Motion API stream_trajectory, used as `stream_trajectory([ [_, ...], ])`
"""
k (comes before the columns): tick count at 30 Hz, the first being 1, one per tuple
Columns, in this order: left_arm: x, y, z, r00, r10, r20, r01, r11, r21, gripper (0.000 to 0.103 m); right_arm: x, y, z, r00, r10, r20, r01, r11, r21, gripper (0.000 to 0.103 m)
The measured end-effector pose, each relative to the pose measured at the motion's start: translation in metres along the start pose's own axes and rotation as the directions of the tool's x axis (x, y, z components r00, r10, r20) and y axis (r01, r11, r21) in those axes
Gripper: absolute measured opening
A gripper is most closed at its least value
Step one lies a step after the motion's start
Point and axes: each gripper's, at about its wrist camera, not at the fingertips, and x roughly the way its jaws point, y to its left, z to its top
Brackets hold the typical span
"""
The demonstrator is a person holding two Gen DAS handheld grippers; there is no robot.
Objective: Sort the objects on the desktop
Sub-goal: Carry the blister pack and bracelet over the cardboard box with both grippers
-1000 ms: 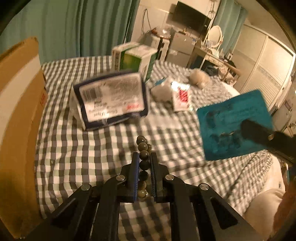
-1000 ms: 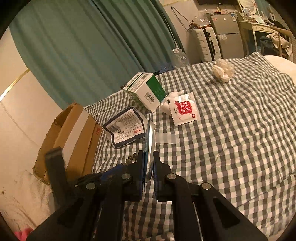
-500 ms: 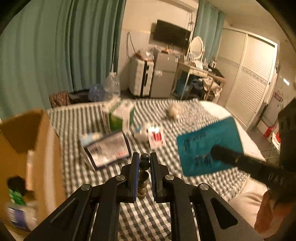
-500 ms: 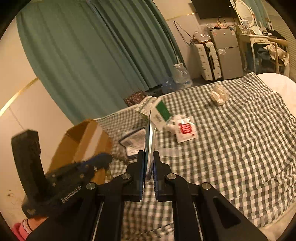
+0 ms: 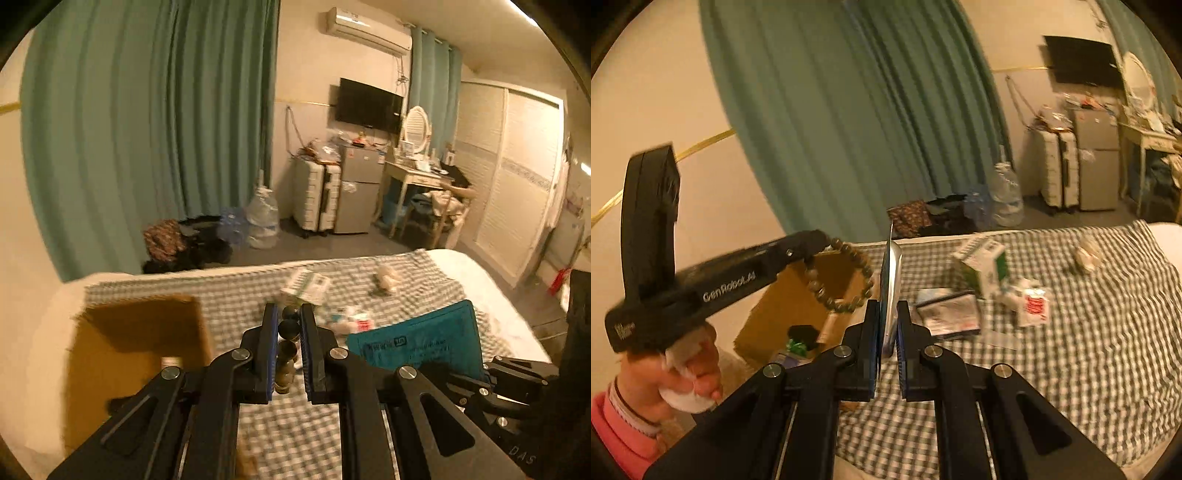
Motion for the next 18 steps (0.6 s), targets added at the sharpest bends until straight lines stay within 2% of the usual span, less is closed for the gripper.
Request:
stream_trajectory([
  [4,-0.017,0.038,-0.009,0.999,0.041,0.028,-0.039,0.999,-0.037,0.011,0.024,0.033,0.000,0.998,0.048,-0.033,-0.049,0.998,-0.032,0.008],
  [9,-0.018,0.088,-0.029,0.996,0.091,0.020,-0.088,0.990,-0.113,0.011,0.070,0.083,-0.010,0.989,0.097,-0.111,-0.106,0.991,-0.082,0.008],
  [16,0.008,0.141,-0.073,0.991,0.117,-0.066,-0.127,0.976,-0.177,0.011,0.135,0.114,-0.029,0.973,0.091,-0.213,-0.115,0.988,-0.107,0.008],
  [18,0.013,0.146,-0.080,0.983,0.161,-0.084,-0.171,0.975,-0.144,0.017,0.155,0.118,-0.030,0.970,0.050,-0.237,-0.079,0.990,-0.115,0.009],
])
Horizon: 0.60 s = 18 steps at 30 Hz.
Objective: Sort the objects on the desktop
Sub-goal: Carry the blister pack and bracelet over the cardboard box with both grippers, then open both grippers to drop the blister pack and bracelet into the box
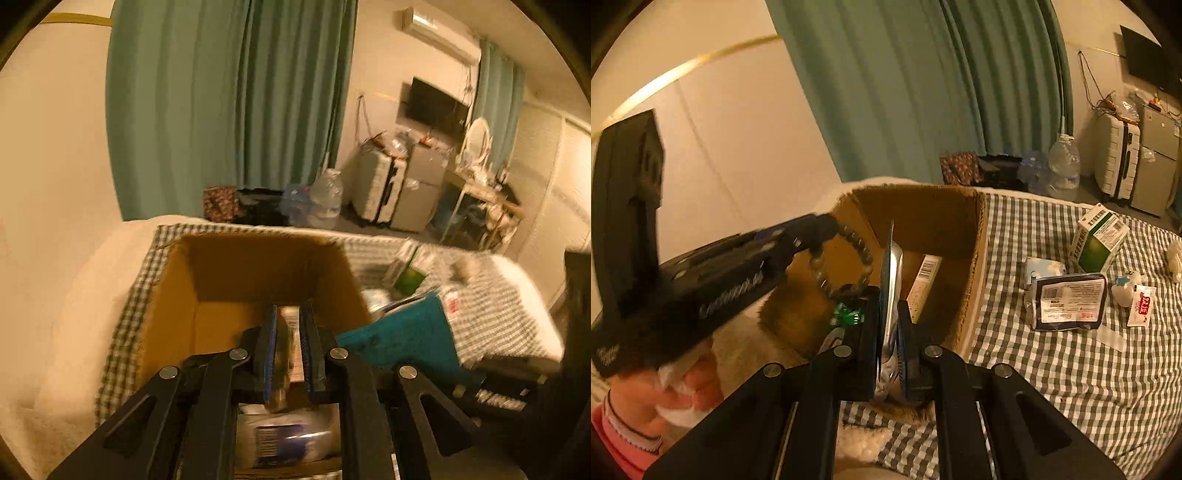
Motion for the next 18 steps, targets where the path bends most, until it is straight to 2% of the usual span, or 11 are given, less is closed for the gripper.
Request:
stream_trajectory([
  [1,0.003,-0.001,-0.004,1.000,0.025,-0.003,-0.025,0.999,0.023,0.028,0.005,-0.001,0.001,1.000,-0.016,-0.010,0.016,1.000,0.007,0.009],
  [2,0.005,-0.001,-0.007,0.999,0.048,-0.008,-0.047,0.998,0.044,0.038,0.010,-0.001,0.003,0.999,-0.029,-0.025,0.030,0.999,0.018,0.021],
  [3,0.008,0.001,-0.010,0.997,0.069,-0.016,-0.068,0.996,0.055,0.060,0.015,-0.001,0.006,0.999,-0.036,-0.034,0.037,0.999,0.029,0.034],
  [4,0.008,0.005,-0.013,0.996,0.083,-0.019,-0.082,0.995,0.050,0.075,0.016,0.000,0.007,0.999,-0.043,-0.029,0.044,0.998,0.033,0.060],
  [6,0.010,0.012,-0.020,0.997,0.071,-0.018,-0.070,0.997,0.018,0.083,0.011,-0.002,0.009,0.996,-0.087,0.028,0.085,0.995,0.052,0.062],
  [8,0.015,0.017,-0.022,0.998,0.055,-0.031,-0.055,0.998,-0.007,0.088,0.007,-0.008,0.012,0.996,-0.081,0.048,0.078,0.995,0.066,0.062],
  [9,0.017,0.016,-0.024,0.996,0.082,-0.046,-0.082,0.997,-0.009,0.093,0.004,-0.010,0.013,0.994,-0.088,0.058,0.084,0.994,0.070,0.062],
  [11,0.017,0.008,-0.025,0.989,0.135,-0.052,-0.135,0.991,0.012,0.095,-0.005,-0.015,0.015,0.988,-0.130,0.086,0.124,0.990,0.070,0.062],
  [13,0.014,-0.002,-0.027,0.990,0.135,-0.046,-0.133,0.990,0.044,0.101,-0.017,-0.019,0.014,0.979,-0.171,0.107,0.164,0.984,0.068,0.062],
  [16,0.005,-0.023,-0.030,0.992,0.123,-0.027,-0.120,0.990,0.079,0.103,-0.038,-0.037,0.009,0.965,-0.228,0.132,0.216,0.971,0.099,0.068],
  [18,-0.002,-0.042,-0.031,0.996,0.085,-0.028,-0.083,0.993,0.088,0.103,-0.056,-0.057,0.000,0.952,-0.275,0.138,0.257,0.957,0.131,0.069],
])
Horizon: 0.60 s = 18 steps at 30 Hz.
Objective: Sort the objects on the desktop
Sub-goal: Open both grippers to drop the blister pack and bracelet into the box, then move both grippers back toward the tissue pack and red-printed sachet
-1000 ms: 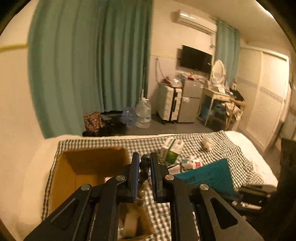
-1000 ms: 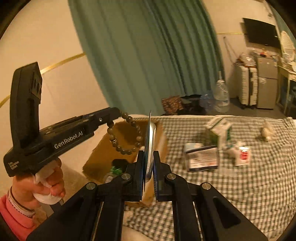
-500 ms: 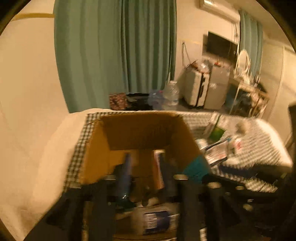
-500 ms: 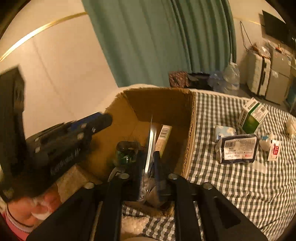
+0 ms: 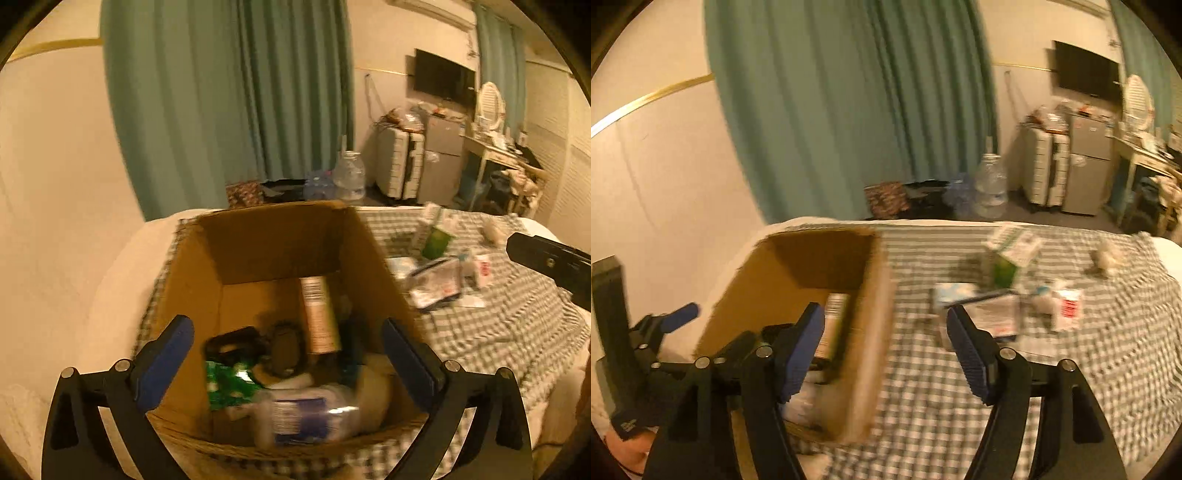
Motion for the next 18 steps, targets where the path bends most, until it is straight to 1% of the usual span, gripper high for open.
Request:
stream_trajectory([
  [2,-0.006,-0.015,-0.001,0.999,-0.038,-0.024,0.037,0.999,-0.015,0.103,-0.011,-0.023,-0.002,0.999,-0.042,0.008,0.041,0.999,0.018,0.069],
  [3,-0.009,-0.026,-0.001,0.997,-0.070,-0.042,0.069,0.997,-0.029,0.103,-0.020,-0.038,-0.004,0.998,-0.063,0.009,0.062,0.997,0.034,0.069],
  [4,-0.013,-0.033,-0.001,0.995,-0.088,-0.051,0.087,0.996,-0.038,0.103,-0.025,-0.047,-0.005,0.997,-0.072,0.009,0.071,0.996,0.050,0.069],
  [6,-0.020,-0.055,-0.004,0.990,-0.128,-0.065,0.124,0.991,-0.057,0.103,-0.046,-0.073,-0.007,0.995,-0.096,0.023,0.094,0.991,0.091,0.072],
  [7,-0.023,-0.062,-0.005,0.989,-0.134,-0.066,0.130,0.990,-0.058,0.103,-0.052,-0.080,-0.006,0.994,-0.106,0.031,0.102,0.990,0.096,0.077],
  [8,-0.026,-0.073,-0.006,0.989,-0.135,-0.064,0.131,0.990,-0.057,0.103,-0.065,-0.093,-0.007,0.990,-0.133,0.053,0.127,0.986,0.110,0.081],
  [9,-0.028,-0.084,-0.008,0.990,-0.130,-0.058,0.127,0.990,-0.056,0.103,-0.074,-0.103,-0.008,0.986,-0.148,0.075,0.138,0.983,0.122,0.081],
  [12,-0.032,-0.113,-0.011,0.989,-0.141,-0.050,0.139,0.989,-0.052,0.103,-0.095,-0.126,-0.012,0.983,-0.147,0.112,0.129,0.980,0.153,0.085],
  [14,-0.033,-0.129,-0.014,0.989,-0.143,-0.047,0.140,0.989,-0.052,0.103,-0.101,-0.140,-0.018,0.980,-0.161,0.120,0.142,0.977,0.158,0.089],
  [16,-0.032,-0.145,-0.019,0.990,-0.133,-0.039,0.131,0.990,-0.060,0.103,-0.103,-0.153,-0.028,0.974,-0.186,0.126,0.167,0.975,0.147,0.095],
  [18,-0.027,-0.161,-0.029,0.990,-0.135,-0.035,0.131,0.987,-0.090,0.103,-0.098,-0.166,-0.041,0.973,-0.195,0.126,0.178,0.975,0.135,0.097],
])
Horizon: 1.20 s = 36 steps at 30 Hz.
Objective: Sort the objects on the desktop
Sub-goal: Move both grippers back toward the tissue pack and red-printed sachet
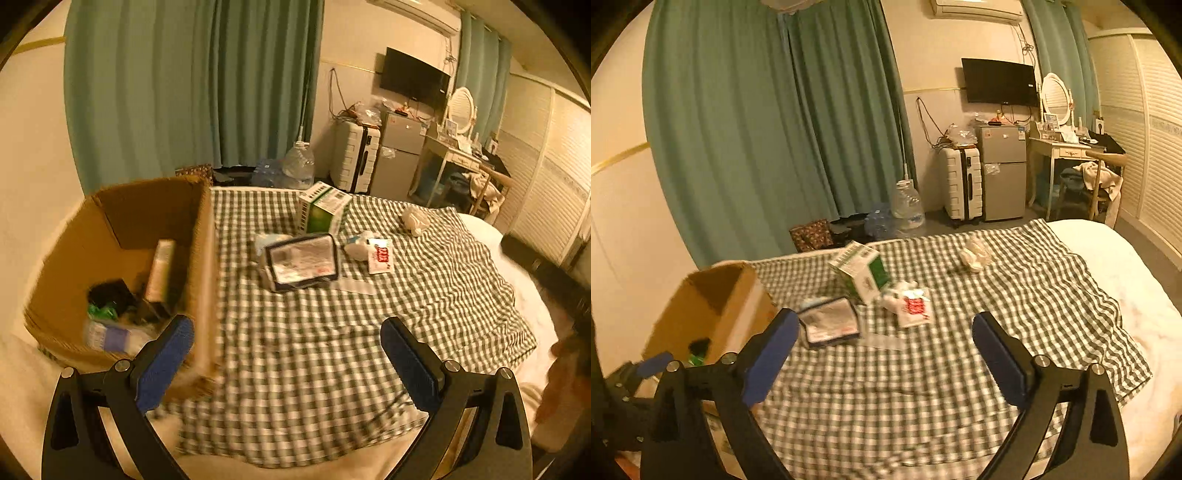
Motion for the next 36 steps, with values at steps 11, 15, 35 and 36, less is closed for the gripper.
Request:
stream_trajectory([
  [11,0.093,-0.032,-0.039,0.994,-0.006,-0.109,-0.001,0.998,-0.062,0.103,0.078,-0.046,-0.061,0.993,0.017,-0.117,-0.018,1.000,-0.007,0.098],
  [15,0.130,-0.023,-0.030,0.998,0.029,-0.051,-0.035,0.992,-0.123,0.103,0.117,-0.059,-0.072,0.980,0.011,-0.200,-0.008,1.000,0.014,0.098],
  [35,0.243,0.002,0.005,0.994,-0.106,0.033,0.111,0.976,-0.189,0.103,0.259,-0.068,-0.044,0.974,0.097,-0.205,-0.097,0.995,0.012,0.098],
  [36,0.243,0.000,0.007,0.994,-0.098,0.037,0.103,0.979,-0.174,0.103,0.263,-0.065,-0.044,0.973,0.096,-0.211,-0.097,0.995,0.006,0.098],
])
